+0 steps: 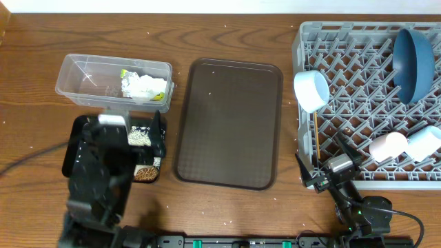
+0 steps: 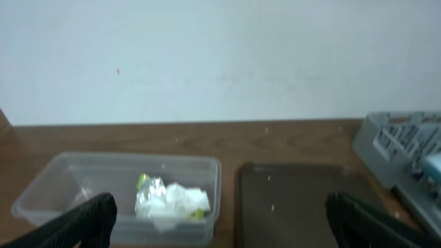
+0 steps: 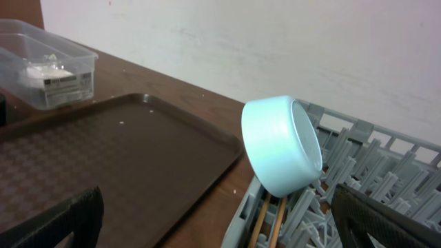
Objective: Sort waste into correct bins and load items into the dishwasher rack
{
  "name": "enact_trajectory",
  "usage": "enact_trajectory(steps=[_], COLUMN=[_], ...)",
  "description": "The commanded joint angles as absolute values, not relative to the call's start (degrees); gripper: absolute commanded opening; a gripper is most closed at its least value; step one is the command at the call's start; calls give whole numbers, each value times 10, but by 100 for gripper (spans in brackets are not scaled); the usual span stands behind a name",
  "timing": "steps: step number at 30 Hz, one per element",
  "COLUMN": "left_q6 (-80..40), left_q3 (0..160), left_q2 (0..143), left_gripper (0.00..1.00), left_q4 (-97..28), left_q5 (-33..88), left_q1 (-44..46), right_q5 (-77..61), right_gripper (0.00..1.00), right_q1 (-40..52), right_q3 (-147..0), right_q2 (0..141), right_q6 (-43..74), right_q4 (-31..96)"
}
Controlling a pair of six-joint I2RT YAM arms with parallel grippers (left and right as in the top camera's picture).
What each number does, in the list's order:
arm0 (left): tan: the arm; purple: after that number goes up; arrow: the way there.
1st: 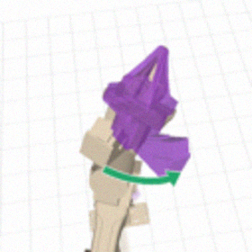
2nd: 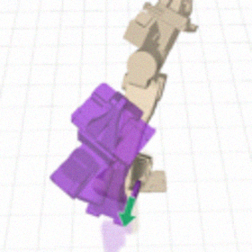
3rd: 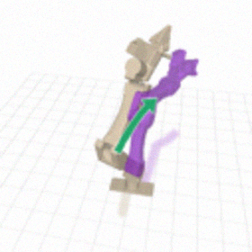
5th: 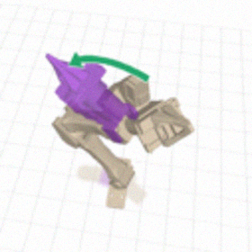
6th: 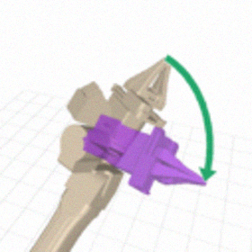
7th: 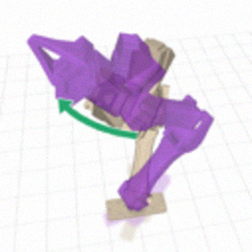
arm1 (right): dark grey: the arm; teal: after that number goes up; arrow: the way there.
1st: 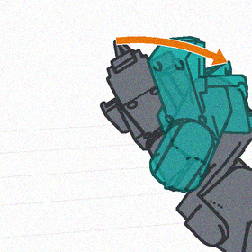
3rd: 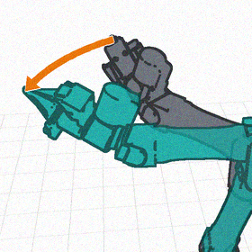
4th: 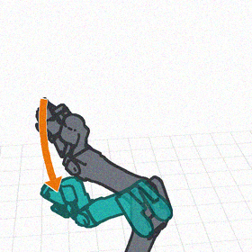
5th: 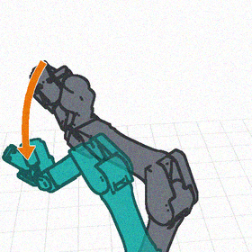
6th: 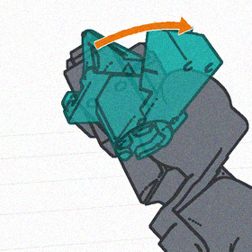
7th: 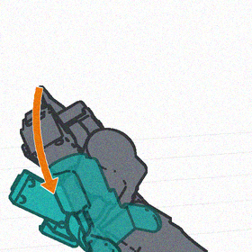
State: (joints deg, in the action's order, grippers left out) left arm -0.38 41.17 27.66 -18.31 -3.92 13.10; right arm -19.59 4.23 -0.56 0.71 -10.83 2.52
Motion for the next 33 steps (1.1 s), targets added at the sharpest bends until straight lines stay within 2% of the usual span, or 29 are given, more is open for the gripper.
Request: enact_trajectory(steps=[1, 11, 33], left_q6=[9, 9, 8], left_q3=[341, 198, 5], left_q2=[205, 6, 1], left_gripper=[98, 98, 98], left_q4=[-155, -152, -16], left_q5=[-47, -48, -48], left_q1=[124, 106, 105], right_q5=[-199, -199, -199], right_gripper=[99, 99, 99], right_q1=[34, 34, 34], right_q3=[-3, -3, -3], right_q2=[3, 3, 3], right_q6=[-108, -108, -108], right_q4=[25, 25, 25])
